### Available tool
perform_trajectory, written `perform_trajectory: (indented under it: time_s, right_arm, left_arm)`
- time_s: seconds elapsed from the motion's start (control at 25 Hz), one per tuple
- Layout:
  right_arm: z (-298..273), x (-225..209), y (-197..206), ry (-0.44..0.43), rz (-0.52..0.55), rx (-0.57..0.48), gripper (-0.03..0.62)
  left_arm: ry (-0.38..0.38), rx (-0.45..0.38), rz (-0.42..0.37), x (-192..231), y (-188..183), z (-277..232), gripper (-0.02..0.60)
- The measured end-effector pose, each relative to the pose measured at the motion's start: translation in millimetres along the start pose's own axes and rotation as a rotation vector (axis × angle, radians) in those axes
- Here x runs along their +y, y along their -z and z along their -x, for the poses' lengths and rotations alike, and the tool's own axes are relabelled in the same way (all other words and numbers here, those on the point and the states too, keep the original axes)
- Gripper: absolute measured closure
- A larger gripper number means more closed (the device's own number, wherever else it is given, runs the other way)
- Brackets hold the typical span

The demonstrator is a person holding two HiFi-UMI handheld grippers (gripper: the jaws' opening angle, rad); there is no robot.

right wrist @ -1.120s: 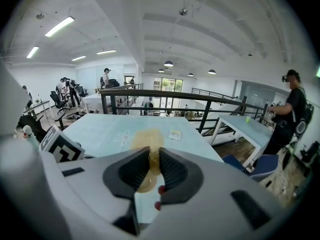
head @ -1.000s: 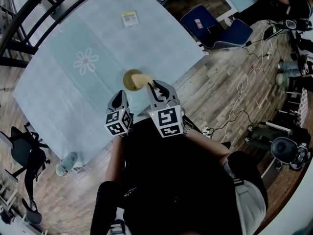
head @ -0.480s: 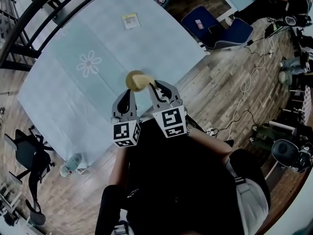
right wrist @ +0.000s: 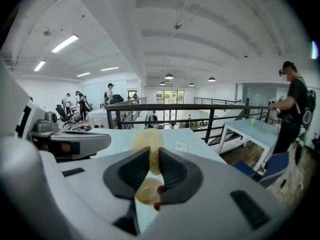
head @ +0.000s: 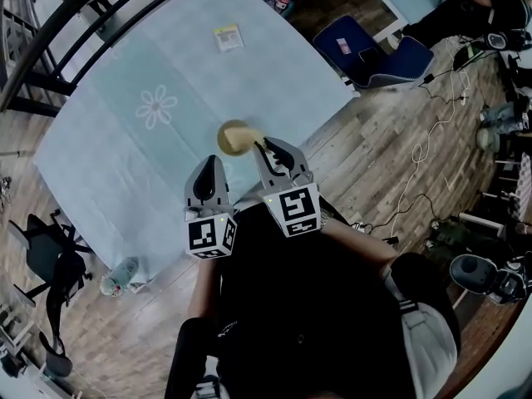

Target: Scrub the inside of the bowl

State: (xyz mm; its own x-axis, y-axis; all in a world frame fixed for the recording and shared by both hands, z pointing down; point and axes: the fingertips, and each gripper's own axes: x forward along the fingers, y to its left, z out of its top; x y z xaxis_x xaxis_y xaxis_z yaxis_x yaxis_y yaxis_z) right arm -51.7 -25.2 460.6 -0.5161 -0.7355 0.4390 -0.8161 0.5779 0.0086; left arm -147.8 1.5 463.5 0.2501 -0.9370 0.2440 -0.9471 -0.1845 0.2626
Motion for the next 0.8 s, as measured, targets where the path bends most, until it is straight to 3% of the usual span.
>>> perform_trajectory:
  time_s: [0.28, 0.8]
  right_arm:
    - [3, 4, 1, -0.028, 0.019, -0.001, 0.533]
    - [12, -3, 3, -0.014, 0.017, -0.001, 0.533]
  left_arm:
    - [-0.028, 0.003, 0.056, -2, 7, 4, 0.568]
    - [-0.001, 0.003, 0.038, -18, 10, 4, 0.568]
